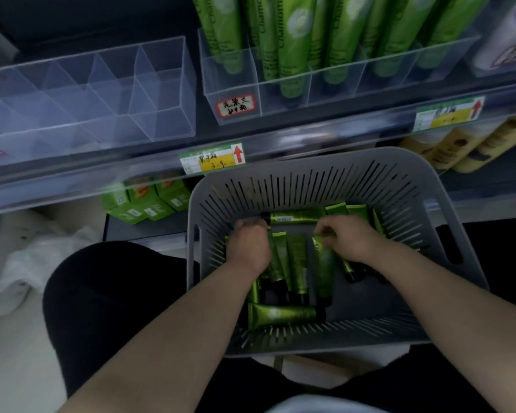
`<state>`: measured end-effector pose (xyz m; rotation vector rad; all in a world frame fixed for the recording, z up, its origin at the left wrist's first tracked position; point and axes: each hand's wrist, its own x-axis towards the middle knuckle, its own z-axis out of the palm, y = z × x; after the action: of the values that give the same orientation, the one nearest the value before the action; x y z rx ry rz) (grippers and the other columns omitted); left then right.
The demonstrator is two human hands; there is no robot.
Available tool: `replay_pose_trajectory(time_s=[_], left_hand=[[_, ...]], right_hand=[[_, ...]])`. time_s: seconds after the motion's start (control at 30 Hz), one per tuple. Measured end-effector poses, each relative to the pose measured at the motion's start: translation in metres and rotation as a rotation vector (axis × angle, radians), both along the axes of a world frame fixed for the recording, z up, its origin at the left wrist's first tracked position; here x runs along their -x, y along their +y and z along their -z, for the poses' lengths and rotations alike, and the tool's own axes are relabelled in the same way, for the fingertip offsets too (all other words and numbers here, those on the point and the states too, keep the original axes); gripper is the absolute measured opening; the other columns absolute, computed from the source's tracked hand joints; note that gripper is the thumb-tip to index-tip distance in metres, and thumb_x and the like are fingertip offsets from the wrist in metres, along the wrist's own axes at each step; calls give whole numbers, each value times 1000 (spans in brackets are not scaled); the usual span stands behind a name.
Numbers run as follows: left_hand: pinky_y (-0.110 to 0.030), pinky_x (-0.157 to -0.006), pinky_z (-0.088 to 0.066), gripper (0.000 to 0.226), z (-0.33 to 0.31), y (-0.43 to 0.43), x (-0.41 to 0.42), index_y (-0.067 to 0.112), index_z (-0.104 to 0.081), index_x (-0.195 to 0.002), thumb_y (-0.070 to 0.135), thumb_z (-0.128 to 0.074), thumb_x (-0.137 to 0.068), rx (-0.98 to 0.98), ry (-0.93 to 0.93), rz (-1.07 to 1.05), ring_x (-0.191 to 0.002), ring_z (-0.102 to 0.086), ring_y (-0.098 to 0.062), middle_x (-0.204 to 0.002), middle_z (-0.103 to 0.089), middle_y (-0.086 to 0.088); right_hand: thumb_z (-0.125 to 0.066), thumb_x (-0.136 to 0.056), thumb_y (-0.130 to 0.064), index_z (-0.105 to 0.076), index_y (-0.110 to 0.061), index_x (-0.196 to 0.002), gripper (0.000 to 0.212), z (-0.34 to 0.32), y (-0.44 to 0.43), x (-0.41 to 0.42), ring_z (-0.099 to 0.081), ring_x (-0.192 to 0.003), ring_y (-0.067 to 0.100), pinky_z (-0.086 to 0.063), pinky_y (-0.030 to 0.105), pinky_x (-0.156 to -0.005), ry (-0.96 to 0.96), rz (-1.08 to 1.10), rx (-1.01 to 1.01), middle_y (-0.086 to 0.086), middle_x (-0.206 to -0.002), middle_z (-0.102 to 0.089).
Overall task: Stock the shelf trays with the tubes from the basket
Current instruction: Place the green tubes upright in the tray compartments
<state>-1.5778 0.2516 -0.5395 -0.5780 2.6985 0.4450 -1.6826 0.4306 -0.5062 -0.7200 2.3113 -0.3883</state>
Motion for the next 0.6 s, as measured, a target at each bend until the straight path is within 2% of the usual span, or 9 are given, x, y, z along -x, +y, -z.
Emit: replay_pose_trajectory(time_s=[0.1, 0.2, 0.3, 0.4, 0.5, 0.6], left_hand=[[-41, -89, -46, 45, 1, 1, 4, 11, -47, -129, 7, -51, -84, 105, -122, 67, -116, -40, -29, -126, -53, -12], [-41, -92, -36, 55, 0, 2, 7, 11, -37, -138, 5, -48, -84, 154, -252, 104, -119, -34, -30, -133, -48, -14], [-43, -96, -32, 63, -3, 0, 11, 12, -28, -143, 3, -47, -84, 175, -327, 137, -122, -31, -30, -137, -46, -12], [-41, -93, -31, 55, -6, -1, 14, 12, -37, -136, 20, -58, -86, 176, -314, 165, -120, -32, -29, -134, -48, -11], [-41, -96, -33, 68, -12, 1, 17, 17, -43, -135, 42, -71, -78, 113, -278, 122, -120, -32, -29, -133, -44, -9], [-41, -98, -37, 73, -21, 0, 20, 23, -47, -134, 46, -77, -71, 24, -211, 75, -120, -35, -29, -130, -45, -7]], right_hand=[[-62, -91, -15, -66, -21, -107, 18, -10, 3, -11, -56, -98, 11, -43, 20, -82, -9, 22, 101, -1, -113, -64], [-60, -92, -15, -66, -21, -105, 16, -17, 6, -17, -54, -90, 8, -40, 20, -76, 53, 46, 179, -2, -107, -66], [-59, -92, -16, -66, -21, -105, 15, -20, 10, -18, -60, -95, 13, -40, 21, -73, 100, 97, 222, -2, -107, -67], [-59, -92, -19, -65, -23, -106, 16, -19, 9, -19, -61, -96, 14, -43, 22, -74, 121, 89, 209, -2, -108, -68], [-58, -93, -22, -64, -25, -107, 16, -18, 4, -22, -61, -96, 16, -50, 29, -79, 127, 54, 194, -2, -108, -68], [-58, -93, -22, -64, -27, -107, 16, -16, 1, -24, -61, -97, 16, -48, 27, -77, 135, 24, 181, -3, -109, -67]])
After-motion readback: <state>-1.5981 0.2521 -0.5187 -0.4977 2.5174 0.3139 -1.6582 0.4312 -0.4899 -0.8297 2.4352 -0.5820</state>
